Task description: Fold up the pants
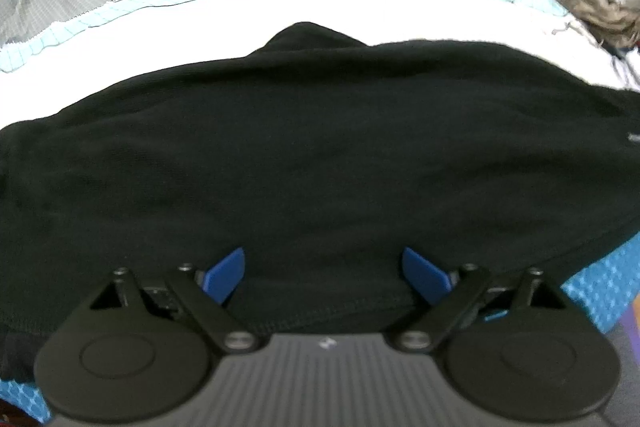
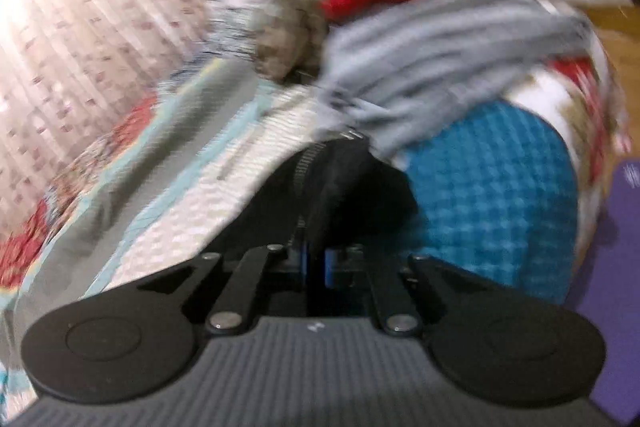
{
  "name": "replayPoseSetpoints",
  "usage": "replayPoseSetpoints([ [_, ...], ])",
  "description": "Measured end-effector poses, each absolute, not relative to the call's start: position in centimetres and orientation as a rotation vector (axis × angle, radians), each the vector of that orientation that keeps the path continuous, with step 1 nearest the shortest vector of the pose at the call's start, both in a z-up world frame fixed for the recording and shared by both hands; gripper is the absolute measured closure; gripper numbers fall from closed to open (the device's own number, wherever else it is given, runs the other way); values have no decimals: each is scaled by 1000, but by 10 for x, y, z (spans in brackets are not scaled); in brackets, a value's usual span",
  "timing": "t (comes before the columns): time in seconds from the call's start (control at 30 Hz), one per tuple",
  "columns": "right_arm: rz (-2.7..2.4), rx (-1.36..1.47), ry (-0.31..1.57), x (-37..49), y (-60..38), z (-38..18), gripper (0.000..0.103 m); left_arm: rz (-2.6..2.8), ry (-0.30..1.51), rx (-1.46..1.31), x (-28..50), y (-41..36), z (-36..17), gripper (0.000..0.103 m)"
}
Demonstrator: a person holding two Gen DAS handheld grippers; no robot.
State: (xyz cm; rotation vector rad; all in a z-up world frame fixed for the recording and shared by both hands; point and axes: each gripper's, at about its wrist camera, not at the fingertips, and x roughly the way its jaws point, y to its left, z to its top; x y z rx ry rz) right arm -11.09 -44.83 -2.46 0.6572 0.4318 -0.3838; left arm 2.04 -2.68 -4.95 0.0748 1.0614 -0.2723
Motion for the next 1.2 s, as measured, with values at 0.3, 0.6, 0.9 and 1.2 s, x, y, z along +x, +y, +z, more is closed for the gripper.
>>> replayPoseSetpoints([
  [0.3,-29,237,498,-82,-327,0,93,-325,1018,-169,25,21,-23,22],
  [0.6,117,-180,674,-71,-241,-48,91,-366,1043,-170,22,12,-26,22],
  [0.9,297,-191,508,-89,-228,-14,88,-416,1044,-207,24,13,-23,21],
  [1.2,379,-218,596,-85,-223,-30,35,-435,1078,-193,28,1,-23,19],
])
